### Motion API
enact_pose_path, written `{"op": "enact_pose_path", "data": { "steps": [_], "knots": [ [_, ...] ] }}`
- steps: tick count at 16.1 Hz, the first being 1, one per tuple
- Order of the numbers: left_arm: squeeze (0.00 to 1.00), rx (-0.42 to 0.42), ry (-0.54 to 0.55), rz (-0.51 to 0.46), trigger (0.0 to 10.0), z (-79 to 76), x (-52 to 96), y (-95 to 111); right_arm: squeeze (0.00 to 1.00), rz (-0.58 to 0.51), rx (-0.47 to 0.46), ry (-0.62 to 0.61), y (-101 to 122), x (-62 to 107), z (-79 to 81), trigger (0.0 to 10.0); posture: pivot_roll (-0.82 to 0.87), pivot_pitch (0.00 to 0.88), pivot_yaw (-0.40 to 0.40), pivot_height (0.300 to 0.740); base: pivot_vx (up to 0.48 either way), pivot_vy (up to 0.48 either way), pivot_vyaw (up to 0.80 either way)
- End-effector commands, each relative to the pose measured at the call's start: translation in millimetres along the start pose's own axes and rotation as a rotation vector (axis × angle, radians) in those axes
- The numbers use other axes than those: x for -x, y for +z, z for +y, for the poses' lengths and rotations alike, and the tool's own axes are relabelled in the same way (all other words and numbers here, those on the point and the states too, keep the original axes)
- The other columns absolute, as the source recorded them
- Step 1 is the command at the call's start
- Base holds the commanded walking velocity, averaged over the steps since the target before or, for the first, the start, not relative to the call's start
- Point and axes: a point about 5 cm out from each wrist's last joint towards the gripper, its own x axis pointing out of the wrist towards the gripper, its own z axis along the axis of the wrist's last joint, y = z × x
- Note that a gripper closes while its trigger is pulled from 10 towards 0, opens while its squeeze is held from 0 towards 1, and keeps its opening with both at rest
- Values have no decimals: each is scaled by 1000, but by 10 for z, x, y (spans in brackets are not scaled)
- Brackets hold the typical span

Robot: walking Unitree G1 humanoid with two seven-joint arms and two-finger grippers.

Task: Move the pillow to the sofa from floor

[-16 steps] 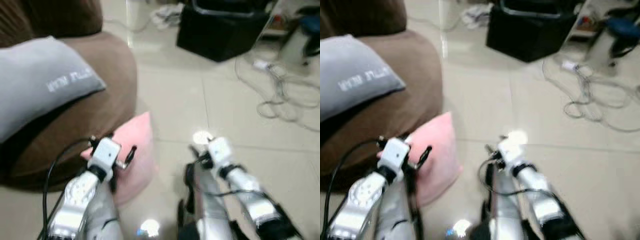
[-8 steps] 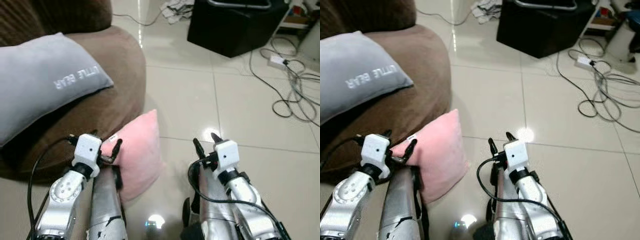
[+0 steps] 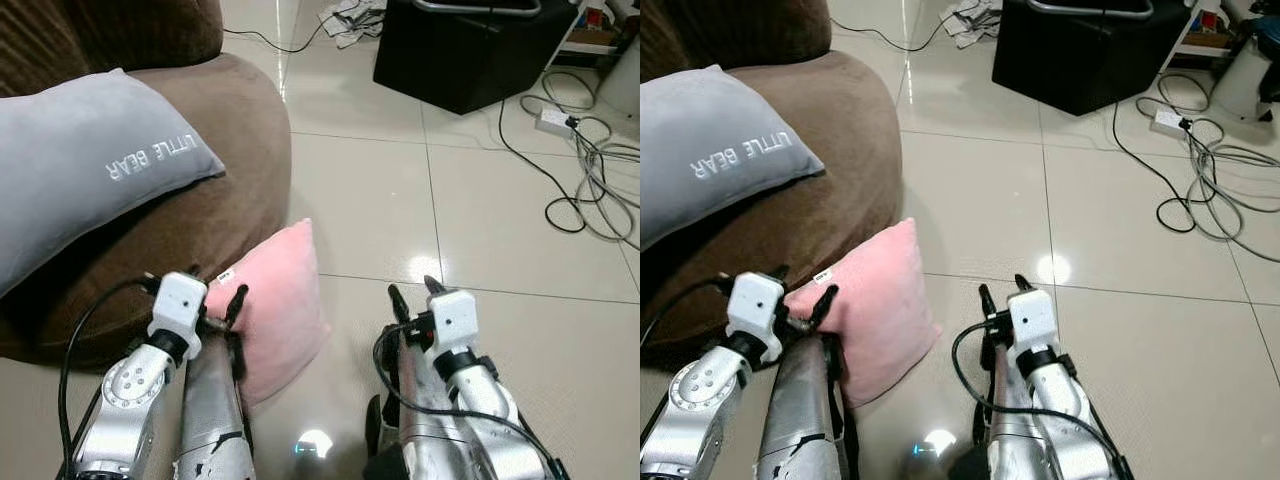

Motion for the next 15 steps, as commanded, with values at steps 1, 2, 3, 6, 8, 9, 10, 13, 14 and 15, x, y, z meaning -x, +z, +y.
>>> {"op": "enact_pose_path", "data": {
  "steps": [1, 2, 3, 6, 8, 9, 10, 13, 14, 15],
  "knots": [
    [0, -33, -32, 39, 10000, -6, -11, -48, 0, 11, 0, 13, -12, 33, 50, 10000, 34, 188, -7, 513, 0, 0, 0],
    [0, -55, -49, 44, 10000, -8, -26, -45, 0, 8, -3, 19, -5, 37, 73, 10000, 33, 187, -6, 513, 0, 0, 0],
    [0, -96, -58, 63, 10000, 25, -66, -43, 0, 3, -7, 21, 6, 51, 107, 10000, 25, 186, 1, 513, 0, 0, 0],
    [0, -163, -86, 92, 10000, 104, -132, -47, 0, 5, -16, 3, 5, 96, 147, 10000, 7, 190, 26, 513, 0, 0, 0],
    [0, -183, -112, 106, 10000, 124, -184, -42, 0, 14, -23, -5, -17, 127, 157, 10000, -4, 193, 36, 513, 0, 0, 0],
    [0, -212, -127, 111, 10000, 140, -225, -34, 0, 20, -26, -6, -23, 154, 181, 10000, -9, 196, 37, 513, 0, 0, 0],
    [0, -228, -141, 109, 10000, 143, -273, -17, 0, 22, -30, -10, -19, 176, 197, 10000, -16, 204, 44, 513, 0, 0, 0],
    [0, -267, -196, 100, 10000, 94, -382, 13, 0, 23, -34, -21, -5, 218, 230, 10000, -35, 220, 55, 513, 0, 0, 0],
    [0, -288, -219, 99, 10000, 70, -433, 26, 0, 22, -35, -23, 4, 239, 246, 10000, -41, 223, 59, 513, 0, 0, 0],
    [0, -297, -229, 100, 10000, 67, -481, 39, 0, 21, -35, -25, 17, 262, 263, 10000, -48, 227, 63, 513, 0, 0, 0]
  ]
}}
